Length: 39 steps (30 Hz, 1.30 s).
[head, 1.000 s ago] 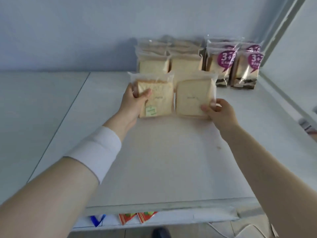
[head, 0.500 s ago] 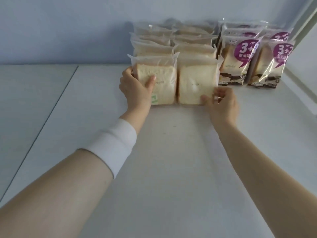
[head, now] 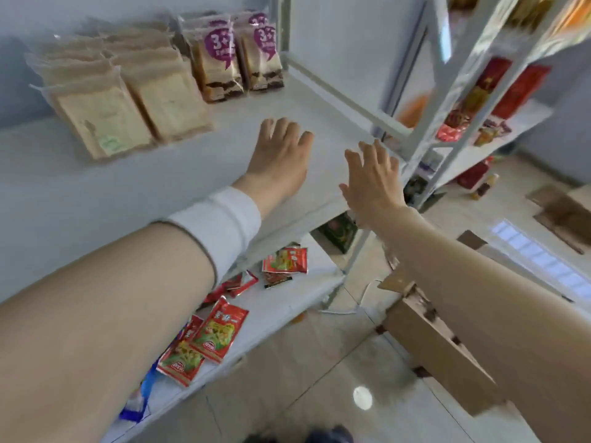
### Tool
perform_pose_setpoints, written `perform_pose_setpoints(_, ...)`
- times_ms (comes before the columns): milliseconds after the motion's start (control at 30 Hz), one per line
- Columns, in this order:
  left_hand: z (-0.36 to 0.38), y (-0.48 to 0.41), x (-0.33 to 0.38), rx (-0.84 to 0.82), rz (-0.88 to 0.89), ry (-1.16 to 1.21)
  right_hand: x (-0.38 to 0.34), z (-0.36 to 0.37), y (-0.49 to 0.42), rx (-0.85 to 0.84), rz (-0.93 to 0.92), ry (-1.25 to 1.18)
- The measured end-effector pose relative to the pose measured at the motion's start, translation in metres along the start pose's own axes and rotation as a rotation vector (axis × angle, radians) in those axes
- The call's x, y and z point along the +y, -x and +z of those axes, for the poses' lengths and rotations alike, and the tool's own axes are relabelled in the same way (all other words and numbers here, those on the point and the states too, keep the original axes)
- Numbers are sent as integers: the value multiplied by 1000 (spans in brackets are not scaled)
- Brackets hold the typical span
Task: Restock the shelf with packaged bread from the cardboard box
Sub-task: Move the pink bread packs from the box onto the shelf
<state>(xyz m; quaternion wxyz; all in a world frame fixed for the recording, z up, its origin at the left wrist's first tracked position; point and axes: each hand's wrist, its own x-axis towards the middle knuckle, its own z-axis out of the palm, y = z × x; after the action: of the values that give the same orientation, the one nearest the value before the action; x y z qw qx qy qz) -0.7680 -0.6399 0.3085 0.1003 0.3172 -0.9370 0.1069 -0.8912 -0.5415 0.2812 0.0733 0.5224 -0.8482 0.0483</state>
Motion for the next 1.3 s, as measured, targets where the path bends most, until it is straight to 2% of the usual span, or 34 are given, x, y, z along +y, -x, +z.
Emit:
perform_pose_setpoints(167,6,-26,186,-92,254,54,159,6,94,-101,250,106)
perform_pose_setpoints(333,66,-13,369,-258,514,23,308,66,229,-373,561,145)
perform_pose_setpoints(433,111,6,441,-402,604,45,357,110,294,-529,729,116)
perform_pose_setpoints(600,187,5,502,-622,646,85,405,173,314,-719,807,19)
perform_pose_setpoints(733,260,-24,534,-822,499,249,434,234,291,-702,871,-165)
perform_pose_setpoints(933,417,-60,590,-1201,5,500,473,380,249,-714,1238,-616)
perform_pose_setpoints(1000,481,-68,612,-1220,-94,517,493,442,238,-711,1390,-710)
perform_pose_setpoints(1100,541,-87,634,-1123,-154,552,527,499,227,-623,1555,-670)
perform_pose_setpoints(1200,591,-94,655,-1059,-193,598,547,552,222,-634,1574,-620)
perform_pose_setpoints(1300,607,-87,662,-968,-258,672,551,575,216,-633,1598,-591)
